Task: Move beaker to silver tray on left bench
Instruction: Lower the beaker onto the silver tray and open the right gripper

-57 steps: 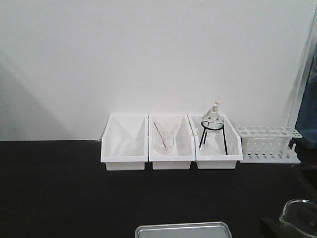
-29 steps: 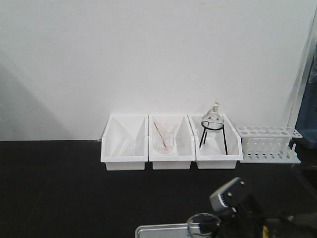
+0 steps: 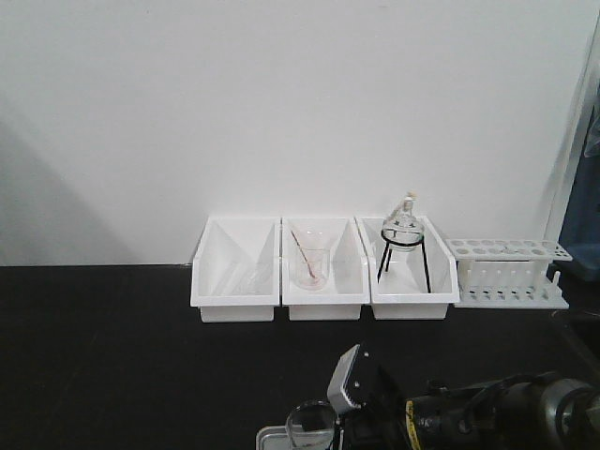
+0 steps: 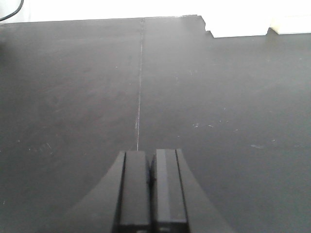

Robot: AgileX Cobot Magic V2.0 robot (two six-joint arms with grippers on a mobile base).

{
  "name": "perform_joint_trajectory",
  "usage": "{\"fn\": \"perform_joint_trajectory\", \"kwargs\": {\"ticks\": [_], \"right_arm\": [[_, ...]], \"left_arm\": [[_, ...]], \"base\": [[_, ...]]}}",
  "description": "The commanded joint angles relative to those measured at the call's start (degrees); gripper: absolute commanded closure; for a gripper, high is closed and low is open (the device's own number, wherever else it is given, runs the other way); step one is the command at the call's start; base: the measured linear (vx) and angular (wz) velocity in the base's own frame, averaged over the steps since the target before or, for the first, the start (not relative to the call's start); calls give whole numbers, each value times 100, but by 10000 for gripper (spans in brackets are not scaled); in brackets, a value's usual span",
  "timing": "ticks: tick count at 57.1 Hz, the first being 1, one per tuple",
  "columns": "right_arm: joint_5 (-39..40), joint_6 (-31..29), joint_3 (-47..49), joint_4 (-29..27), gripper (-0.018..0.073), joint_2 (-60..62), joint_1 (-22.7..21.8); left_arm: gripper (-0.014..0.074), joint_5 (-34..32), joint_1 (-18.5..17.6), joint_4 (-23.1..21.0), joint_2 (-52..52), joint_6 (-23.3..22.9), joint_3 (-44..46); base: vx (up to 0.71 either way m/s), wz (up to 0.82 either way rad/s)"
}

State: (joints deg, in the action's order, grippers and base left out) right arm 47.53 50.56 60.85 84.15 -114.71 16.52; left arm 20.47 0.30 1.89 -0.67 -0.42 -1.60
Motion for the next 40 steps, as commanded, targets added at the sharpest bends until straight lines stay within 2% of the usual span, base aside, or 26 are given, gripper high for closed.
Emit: {"fn": "perform_joint_trajectory", "kwargs": {"ticks": [1, 11, 19, 29, 40], "right_arm": [[232, -698, 168, -711, 563, 82, -27], [244, -1340, 168, -1783, 563, -278, -27], [244, -1788, 168, -2335, 563, -466, -20], [236, -1872, 168, -2832, 553, -597, -20], [248, -1867, 162, -2878, 482, -597, -20]], "left_arm": [[595, -443, -36, -9, -92, -8, -159], [595, -443, -36, -9, -92, -8, -159], [595, -444, -36, -9, -92, -13, -159], [595, -444, -36, -9, -92, -13, -159], [595, -444, -36, -9, -92, -13, -159]], "base": [[0, 0], [0, 0], [0, 0], [0, 0], [0, 0]]}}
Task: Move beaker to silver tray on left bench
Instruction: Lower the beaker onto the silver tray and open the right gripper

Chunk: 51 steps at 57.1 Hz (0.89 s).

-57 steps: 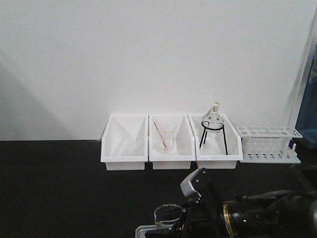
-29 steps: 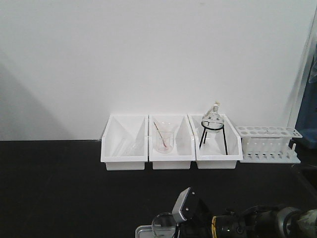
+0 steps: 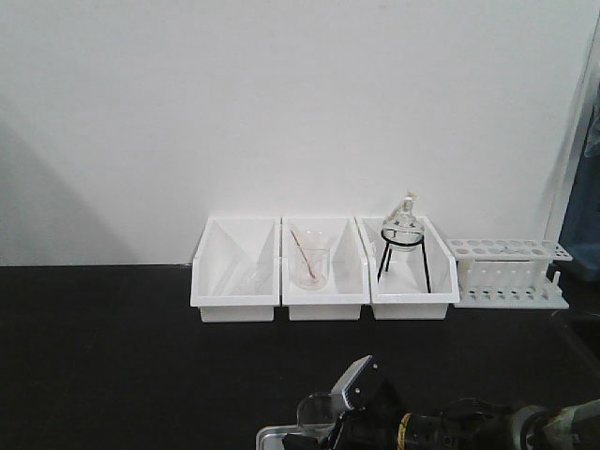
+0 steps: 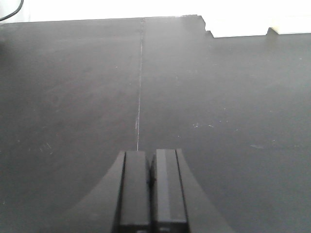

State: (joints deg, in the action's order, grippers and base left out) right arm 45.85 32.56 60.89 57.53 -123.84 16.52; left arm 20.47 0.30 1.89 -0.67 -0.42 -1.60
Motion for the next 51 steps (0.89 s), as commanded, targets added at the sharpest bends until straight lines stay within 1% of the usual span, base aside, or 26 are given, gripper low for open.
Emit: {"fn": "perform_joint_trajectory", "kwargs": {"ticks": [1, 11, 16, 25, 32, 39, 51], "right_arm": [[415, -67, 153, -217, 469, 316, -20], [415, 55, 152, -154, 340, 316, -20], [415, 116, 152, -66, 253, 316, -20], [415, 251, 152, -67, 86, 316, -20], [415, 296, 152, -67, 3, 316, -20], [418, 296, 152, -77, -39, 316, -20], [485, 290, 152, -112, -35, 468, -20]], "left_arm": [[595, -444, -36, -9, -92, -13, -159], [595, -444, -36, -9, -92, -13, -159], [595, -444, -36, -9, -92, -13, -159], [595, -444, -36, -9, -92, -13, -159], [595, -444, -36, -9, -92, -13, -159], [595, -444, -36, -9, -92, -13, -159], [595, -444, -36, -9, -92, -13, -159]], "base": [[0, 0], [0, 0], [0, 0], [0, 0], [0, 0], [0, 0], [0, 0]]}}
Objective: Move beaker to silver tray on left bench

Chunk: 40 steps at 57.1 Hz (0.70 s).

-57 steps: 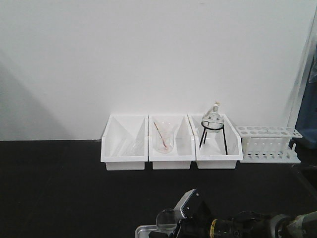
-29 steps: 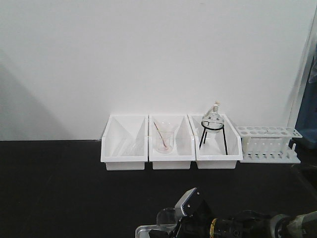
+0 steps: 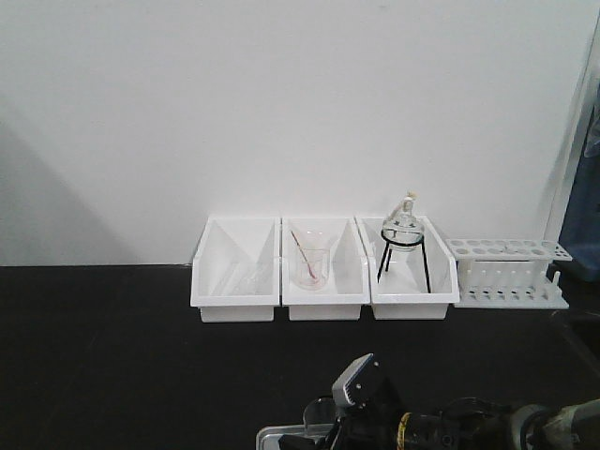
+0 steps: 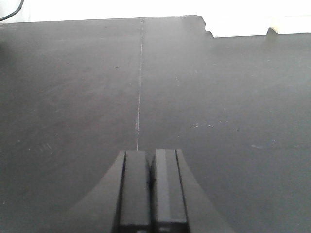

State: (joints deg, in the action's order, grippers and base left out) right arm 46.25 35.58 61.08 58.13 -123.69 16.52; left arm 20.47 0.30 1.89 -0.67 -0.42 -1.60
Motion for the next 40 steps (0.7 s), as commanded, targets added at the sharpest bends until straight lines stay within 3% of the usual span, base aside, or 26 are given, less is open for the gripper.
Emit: {"fn": "perform_joint_trajectory", "kwargs": {"ticks": [1, 28, 34, 40], "right_arm": [[446, -23, 134, -172, -34, 480, -20], [402, 115, 134, -175, -23, 1825, -20], [-67, 624, 134, -161, 53, 2380, -20], [-1266, 1535, 134, 52, 241, 3136, -20]], "left_arm": [[595, -444, -36, -9, -92, -13, -159], [595, -444, -36, -9, -92, -13, -159], [595, -444, -36, -9, -92, -13, -159], [595, -444, -36, -9, -92, -13, -159]], "base": [[0, 0], [0, 0], [0, 0], [0, 0]]}}
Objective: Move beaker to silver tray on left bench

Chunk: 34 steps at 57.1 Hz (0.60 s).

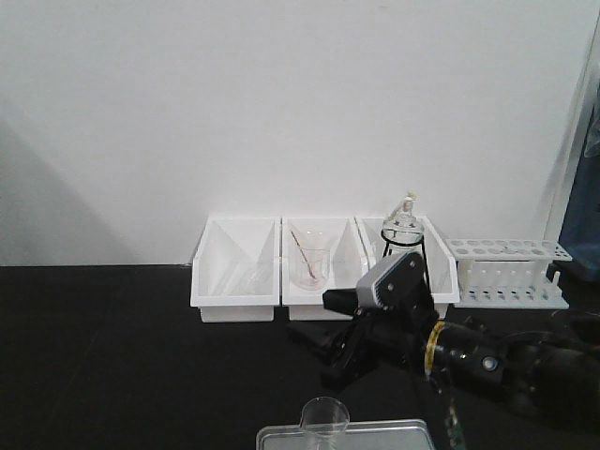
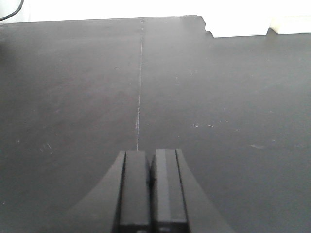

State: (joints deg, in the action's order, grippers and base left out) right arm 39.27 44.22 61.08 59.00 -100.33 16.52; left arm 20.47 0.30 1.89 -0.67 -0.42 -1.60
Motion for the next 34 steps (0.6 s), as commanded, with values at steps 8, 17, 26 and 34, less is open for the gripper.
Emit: {"fn": "perform_joint_trajectory", "kwargs": {"ticks": [8, 17, 26, 34], "right_arm": [[-1961, 2501, 40, 1329, 580, 1849, -20], [-2022, 4455, -474, 3191, 572, 2858, -20], [-2022, 5487, -953, 4298, 570, 3591, -20], [-2016, 5525, -1153, 4301, 570, 3933, -20]], "left_arm": [[595, -444, -36, -9, -92, -13, -159], [595, -444, -36, -9, -92, -13, -159], [595, -444, -36, -9, -92, -13, -159], [595, -444, -36, -9, -92, -13, -159]], "base": [[0, 0], [0, 0], [0, 0], [0, 0]]}}
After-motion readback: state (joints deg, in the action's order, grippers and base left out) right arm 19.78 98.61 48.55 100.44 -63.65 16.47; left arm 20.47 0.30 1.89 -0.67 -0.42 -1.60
